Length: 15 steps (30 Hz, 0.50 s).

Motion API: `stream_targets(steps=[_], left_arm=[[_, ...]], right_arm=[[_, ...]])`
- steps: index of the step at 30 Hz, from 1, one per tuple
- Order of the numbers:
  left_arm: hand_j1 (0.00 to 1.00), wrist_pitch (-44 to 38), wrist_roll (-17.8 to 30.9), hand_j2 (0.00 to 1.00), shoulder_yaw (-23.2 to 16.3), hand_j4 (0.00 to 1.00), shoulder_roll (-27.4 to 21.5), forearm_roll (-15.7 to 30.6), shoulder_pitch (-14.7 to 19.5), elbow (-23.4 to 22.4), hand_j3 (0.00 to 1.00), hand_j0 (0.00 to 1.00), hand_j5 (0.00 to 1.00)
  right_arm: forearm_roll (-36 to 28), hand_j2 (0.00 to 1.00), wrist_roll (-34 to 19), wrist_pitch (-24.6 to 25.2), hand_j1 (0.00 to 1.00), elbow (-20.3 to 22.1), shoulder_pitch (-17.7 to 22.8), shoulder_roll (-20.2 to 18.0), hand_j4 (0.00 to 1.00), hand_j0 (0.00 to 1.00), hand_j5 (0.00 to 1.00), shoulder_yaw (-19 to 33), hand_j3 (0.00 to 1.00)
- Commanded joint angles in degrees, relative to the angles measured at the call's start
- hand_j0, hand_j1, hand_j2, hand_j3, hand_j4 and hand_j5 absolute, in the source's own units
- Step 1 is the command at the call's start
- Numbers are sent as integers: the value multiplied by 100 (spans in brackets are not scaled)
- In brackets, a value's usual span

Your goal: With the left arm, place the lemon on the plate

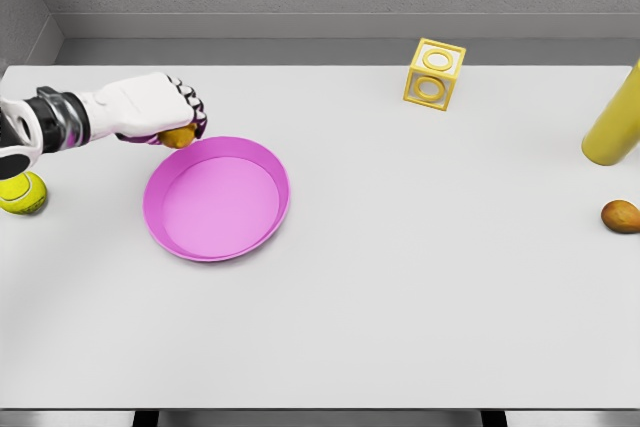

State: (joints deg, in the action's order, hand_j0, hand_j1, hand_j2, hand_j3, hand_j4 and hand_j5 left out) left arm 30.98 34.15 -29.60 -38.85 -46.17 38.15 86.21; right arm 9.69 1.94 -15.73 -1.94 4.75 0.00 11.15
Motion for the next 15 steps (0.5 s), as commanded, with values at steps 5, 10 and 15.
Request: stream_targets(steps=[5,10,15], left_arm=[[52,22,-5,52,7,52,-8,11,-97,203,52,52,52],[52,109,-5,52,-2,52,9,11,-193,300,52,52,52],[58,153,-5,58,7,58,18,29,-228,458,58,58,58]], right_arm=[[-2,100,-1,0,100,1,-9,0,100,100,100,2,100],[-2,100,-1,0,100,1,-9,0,100,100,100,2,100],[-2,100,-1,0,100,1,-9,0,100,100,100,2,100]])
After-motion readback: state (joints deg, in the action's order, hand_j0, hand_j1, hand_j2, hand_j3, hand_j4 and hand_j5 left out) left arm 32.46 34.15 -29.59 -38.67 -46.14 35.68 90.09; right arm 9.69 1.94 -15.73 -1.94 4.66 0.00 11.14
